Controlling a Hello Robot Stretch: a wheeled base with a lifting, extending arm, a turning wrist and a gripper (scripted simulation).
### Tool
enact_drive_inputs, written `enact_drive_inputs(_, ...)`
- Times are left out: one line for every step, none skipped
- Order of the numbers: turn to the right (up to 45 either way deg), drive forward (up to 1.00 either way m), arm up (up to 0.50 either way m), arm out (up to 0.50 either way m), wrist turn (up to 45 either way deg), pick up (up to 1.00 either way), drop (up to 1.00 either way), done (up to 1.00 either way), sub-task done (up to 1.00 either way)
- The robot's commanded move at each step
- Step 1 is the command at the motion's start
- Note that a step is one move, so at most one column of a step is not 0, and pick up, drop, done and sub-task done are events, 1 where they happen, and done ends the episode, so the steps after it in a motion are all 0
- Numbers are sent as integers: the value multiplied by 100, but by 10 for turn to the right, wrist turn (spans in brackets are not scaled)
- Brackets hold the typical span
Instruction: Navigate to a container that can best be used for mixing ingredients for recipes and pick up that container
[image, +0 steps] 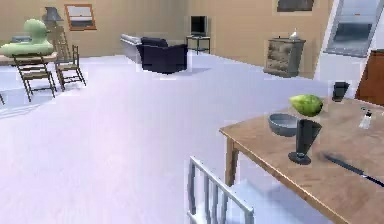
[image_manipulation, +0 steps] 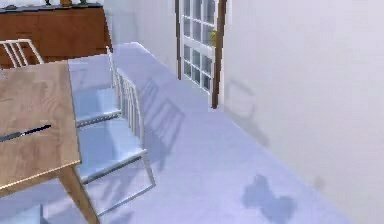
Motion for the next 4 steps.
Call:
enact_drive_inputs(-450,0,0,0,0,0,0,0,0)
enact_drive_inputs(-150,0,0,0,0,0,0,0,0)
enact_drive_inputs(390,0,0,0,0,0,0,0,0)
enact_drive_inputs(30,0,0,0,0,0,0,0,0)
